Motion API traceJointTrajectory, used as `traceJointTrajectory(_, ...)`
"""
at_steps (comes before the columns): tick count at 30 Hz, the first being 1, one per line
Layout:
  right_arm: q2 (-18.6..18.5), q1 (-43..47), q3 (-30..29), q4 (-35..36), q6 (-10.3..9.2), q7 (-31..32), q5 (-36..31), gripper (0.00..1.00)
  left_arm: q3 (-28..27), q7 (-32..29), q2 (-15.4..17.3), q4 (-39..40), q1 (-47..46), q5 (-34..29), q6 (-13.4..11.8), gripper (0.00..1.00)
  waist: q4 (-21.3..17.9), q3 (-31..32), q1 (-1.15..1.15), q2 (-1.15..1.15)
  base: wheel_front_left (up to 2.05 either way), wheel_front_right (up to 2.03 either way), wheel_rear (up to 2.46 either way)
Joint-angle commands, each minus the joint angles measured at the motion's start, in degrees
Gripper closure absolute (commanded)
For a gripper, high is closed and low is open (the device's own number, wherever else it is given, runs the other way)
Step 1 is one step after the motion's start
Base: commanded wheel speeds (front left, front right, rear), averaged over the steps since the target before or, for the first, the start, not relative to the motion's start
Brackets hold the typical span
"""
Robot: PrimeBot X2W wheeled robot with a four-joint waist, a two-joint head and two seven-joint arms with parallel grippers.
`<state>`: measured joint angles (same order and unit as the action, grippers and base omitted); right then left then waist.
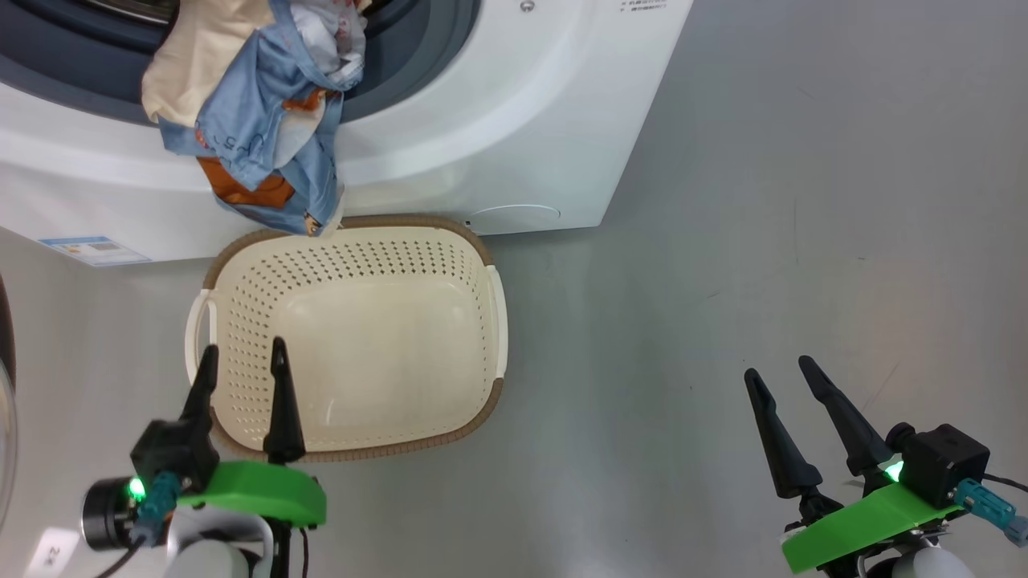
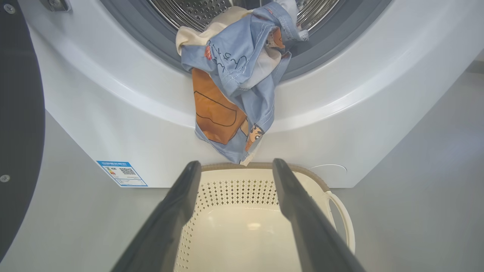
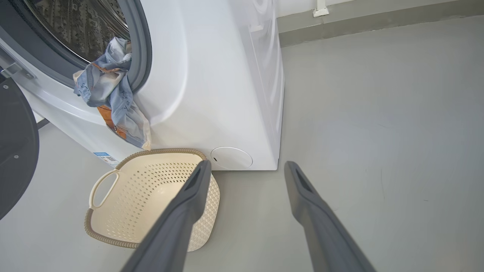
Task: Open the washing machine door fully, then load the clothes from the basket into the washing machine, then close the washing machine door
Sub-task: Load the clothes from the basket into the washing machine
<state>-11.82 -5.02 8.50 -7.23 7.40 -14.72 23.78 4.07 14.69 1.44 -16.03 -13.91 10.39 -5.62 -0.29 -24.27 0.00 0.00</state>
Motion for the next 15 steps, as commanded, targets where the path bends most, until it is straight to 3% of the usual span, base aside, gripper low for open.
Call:
traceJointTrajectory(1,-0.69,-0.67,1.18,1.16,0.09,-0.28,-0.59,0.0,-1.61,0.3,1.5,2.5,1.88,-0.3,-0.64,0.0,0.04,0.08,0.0,0.0,0.0,0.0,0.0)
traceJointTrajectory(15,-0.95,-0.66,1.35,0.62,0.09,-0.28,-0.64,0.0,-1.03,0.3,1.46,10.4,9.21,0.93,-2.95,0.0,-0.68,0.51,0.0,0.0,0.0,0.0,0.0)
